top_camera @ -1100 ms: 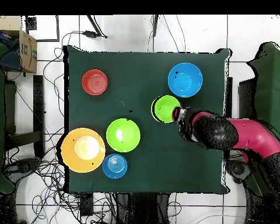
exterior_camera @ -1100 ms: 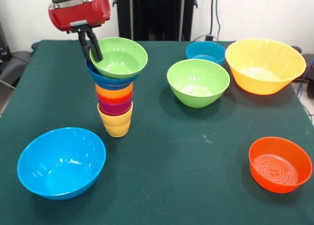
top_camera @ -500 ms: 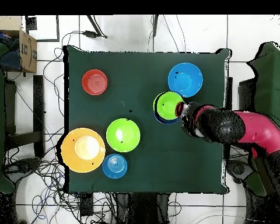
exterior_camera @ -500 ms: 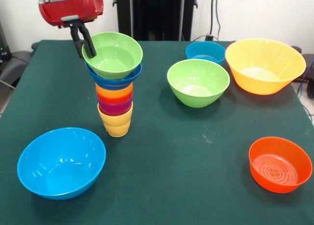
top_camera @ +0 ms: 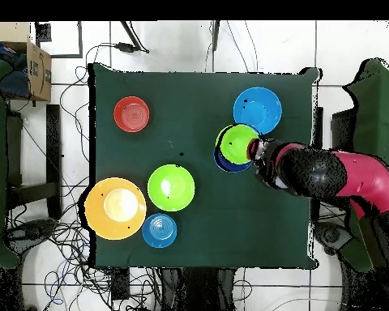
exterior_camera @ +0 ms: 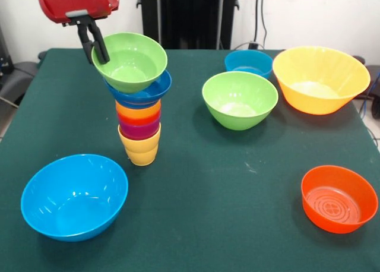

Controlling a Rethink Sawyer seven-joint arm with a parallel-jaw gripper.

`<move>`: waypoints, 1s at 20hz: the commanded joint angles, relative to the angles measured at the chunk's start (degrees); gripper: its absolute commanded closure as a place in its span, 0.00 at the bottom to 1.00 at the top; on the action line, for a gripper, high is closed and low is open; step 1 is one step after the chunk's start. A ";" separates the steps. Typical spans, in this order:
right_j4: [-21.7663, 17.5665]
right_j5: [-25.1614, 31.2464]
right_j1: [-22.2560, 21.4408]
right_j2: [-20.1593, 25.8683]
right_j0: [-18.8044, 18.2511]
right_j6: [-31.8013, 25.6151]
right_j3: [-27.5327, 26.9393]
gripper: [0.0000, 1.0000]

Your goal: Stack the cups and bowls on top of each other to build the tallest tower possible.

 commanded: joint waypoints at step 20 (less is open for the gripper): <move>-4.98 -3.91 2.48 -0.51 1.07 -7.16 4.16 1.00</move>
